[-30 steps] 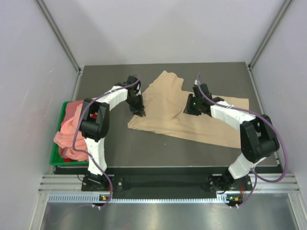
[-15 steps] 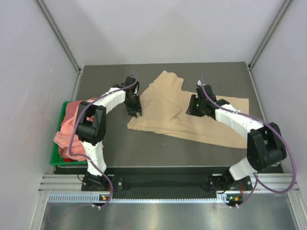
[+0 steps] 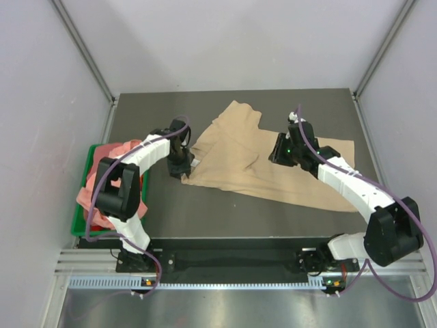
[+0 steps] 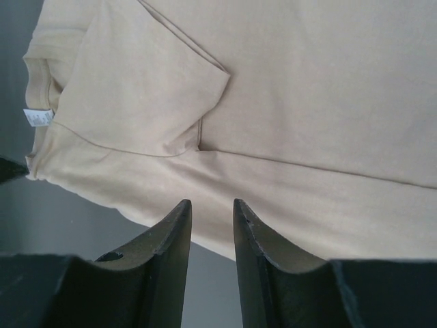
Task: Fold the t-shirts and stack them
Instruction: Fold the tshirt
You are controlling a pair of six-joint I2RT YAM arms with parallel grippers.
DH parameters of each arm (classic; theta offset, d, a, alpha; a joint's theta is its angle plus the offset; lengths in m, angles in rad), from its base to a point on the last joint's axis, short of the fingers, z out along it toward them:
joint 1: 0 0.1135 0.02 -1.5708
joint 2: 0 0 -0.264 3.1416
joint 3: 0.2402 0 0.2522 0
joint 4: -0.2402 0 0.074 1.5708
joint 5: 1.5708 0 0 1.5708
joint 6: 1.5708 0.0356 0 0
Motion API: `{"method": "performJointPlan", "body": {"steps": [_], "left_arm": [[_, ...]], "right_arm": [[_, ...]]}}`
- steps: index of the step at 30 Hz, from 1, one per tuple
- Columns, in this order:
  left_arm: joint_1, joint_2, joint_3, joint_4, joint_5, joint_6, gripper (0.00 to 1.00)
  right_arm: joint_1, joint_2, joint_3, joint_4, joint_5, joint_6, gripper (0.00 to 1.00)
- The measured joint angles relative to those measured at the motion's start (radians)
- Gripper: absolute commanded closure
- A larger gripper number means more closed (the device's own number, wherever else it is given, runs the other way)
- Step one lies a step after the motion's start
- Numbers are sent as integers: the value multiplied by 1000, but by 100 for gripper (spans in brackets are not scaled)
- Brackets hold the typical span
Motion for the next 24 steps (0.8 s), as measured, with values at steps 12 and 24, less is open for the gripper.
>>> {"method": "performJointPlan", "body": {"steps": [12, 24], "left_arm": [[6, -4, -105, 31, 23, -1, 63], [21, -3, -121, 90, 27, -1, 84]], "right_arm": [[0, -22, -8, -1, 0, -6, 68], [0, -23, -27, -16, 0, -7, 68]]}}
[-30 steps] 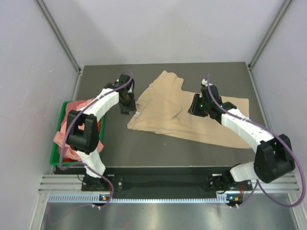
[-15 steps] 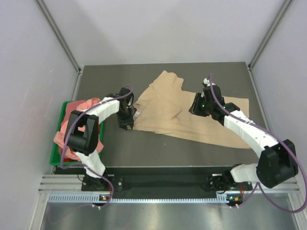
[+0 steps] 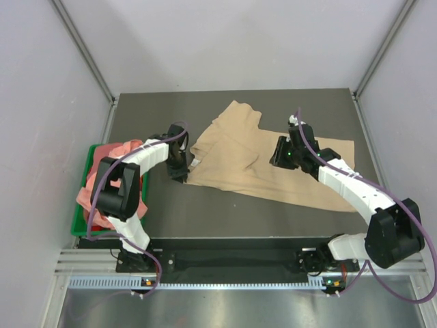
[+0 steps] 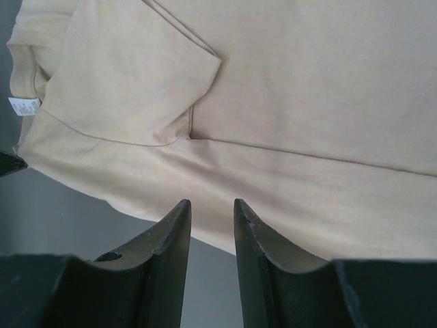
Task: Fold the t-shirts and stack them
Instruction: Fold the tshirt
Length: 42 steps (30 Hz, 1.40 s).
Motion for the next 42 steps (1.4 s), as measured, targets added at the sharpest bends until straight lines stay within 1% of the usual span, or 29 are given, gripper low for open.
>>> {"method": "performJointPlan", "body": {"steps": [3, 11, 20, 22, 23, 24, 26, 27, 30, 33, 34, 35, 37, 39, 42], "left_arm": [[4, 6, 0, 4, 9, -1, 100], [3, -10, -23, -27, -63, -47, 100], [-4, -153, -196, -71, -70, -82, 100], [-5, -177, -212, -93, -63, -86, 95], [-5, -183, -213, -105, -60, -87, 91], [-6, -189, -212, -111, -58, -88, 76], [-6, -192, -198, -136, -59, -92, 67], [-6, -192, -188, -151, -62, -91, 54], [-6, -192, -119, -211, -91, -81, 53], [-6, -174, 16, -241, -121, -56, 51], [-5, -163, 60, -241, -122, -47, 51], [-4, -133, 138, -256, -116, -25, 52], [-2, -60, 296, -248, -97, 10, 52], [1, 24, 453, -195, -72, 50, 51], [12, 147, 632, -134, -22, 91, 51]], "right_arm": [[0, -2, 0, -2, 0, 0, 68], [-6, -24, 0, -57, 40, 0, 68], [-69, -103, -2, -135, 57, -14, 67], [-81, -114, -4, -140, 57, -17, 67], [-86, -117, -6, -143, 57, -19, 67], [-91, -117, -6, -146, 56, -21, 67], [-99, -117, -6, -149, 56, -26, 67], [-105, -117, -6, -150, 56, -28, 67], [-122, -108, -6, -150, 56, -40, 66], [-154, -79, -3, -148, 47, -55, 63], [-166, -69, -1, -148, 44, -61, 59], [-183, -53, 5, -145, 36, -70, 57], [-227, -13, 31, -133, 6, -95, 55], [-281, 50, 85, -119, -32, -116, 55], [-354, 160, 187, -88, -67, -155, 55]]}}
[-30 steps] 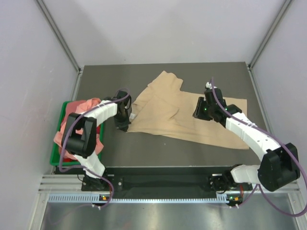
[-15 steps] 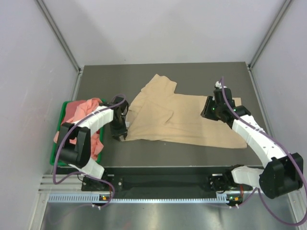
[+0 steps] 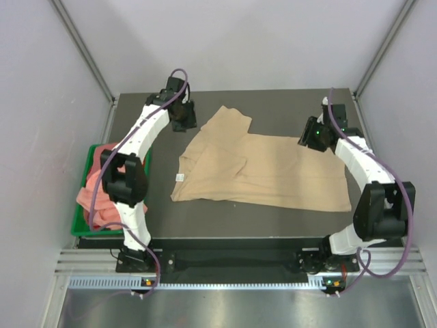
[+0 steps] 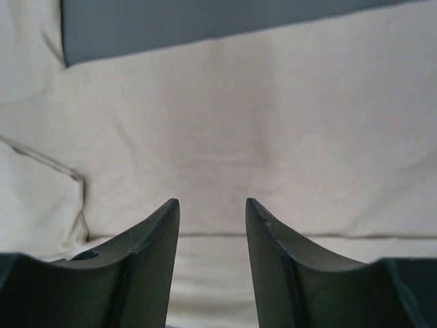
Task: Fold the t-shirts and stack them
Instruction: Fold the tshirt
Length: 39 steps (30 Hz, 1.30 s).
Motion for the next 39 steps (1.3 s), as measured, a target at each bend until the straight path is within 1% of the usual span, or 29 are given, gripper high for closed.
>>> {"method": "performJointPlan", "body": {"steps": [3, 5, 9, 13, 18, 21, 26, 29, 35, 36, 37, 39], "left_arm": [[28, 130, 138, 39, 66, 21, 49], [53, 209, 189, 73, 101, 29, 47], [95, 335, 209, 151, 163, 44, 45], [114, 456, 246, 215, 224, 45, 44], [109, 506, 299, 305, 299, 45, 43], [103, 539, 335, 346, 320, 48, 43], [103, 585, 352, 418, 345, 53, 44], [103, 603, 370, 450, 359, 53, 46], [103, 634, 380, 520, 422, 36, 55], [103, 637, 380, 532, 433, 32, 57], [103, 642, 380, 540, 446, 28, 62], [103, 652, 380, 562, 469, 15, 67]], "right_arm": [[-58, 97, 93, 0, -20, -35, 56], [-102, 165, 155, -1, -23, -61, 58], [-183, 296, 266, -14, 3, -120, 59], [-255, 396, 333, -29, 12, -148, 59], [-332, 487, 402, -57, 35, -168, 59], [-356, 535, 445, -53, 53, -187, 59], [-372, 578, 452, -27, 63, -226, 58], [-377, 608, 475, -23, 58, -248, 56], [-410, 665, 517, -12, 10, -280, 56], [-415, 670, 517, -12, 6, -285, 57], [-417, 675, 517, -11, 3, -291, 57], [-420, 688, 526, -10, -4, -300, 58]]}}
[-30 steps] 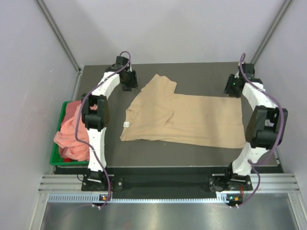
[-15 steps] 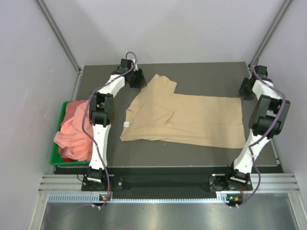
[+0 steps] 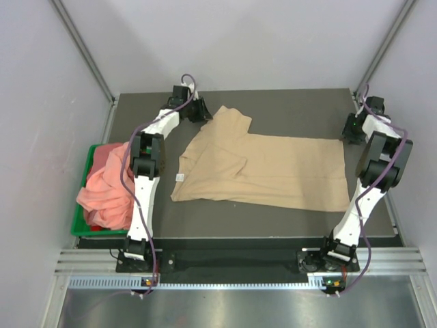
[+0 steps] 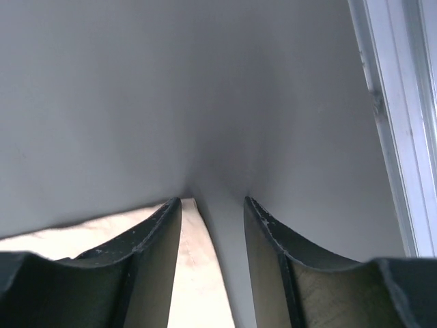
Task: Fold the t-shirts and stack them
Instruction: Fold the tshirt
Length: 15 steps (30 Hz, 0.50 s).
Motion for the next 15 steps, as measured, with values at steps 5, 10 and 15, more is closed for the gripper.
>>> {"method": "performJointPlan", "body": {"steps": [5, 10, 15], "left_arm": [[0, 26, 9, 31, 62, -33, 92], [0, 45, 26, 37, 108, -62, 100], [0, 46, 27, 37, 126, -84, 100]], "right_arm": [[-2, 24, 23, 15, -25, -19, 60], [-2, 25, 27, 20, -48, -33, 64], [-2, 26, 28, 21, -66, -33, 78]]}}
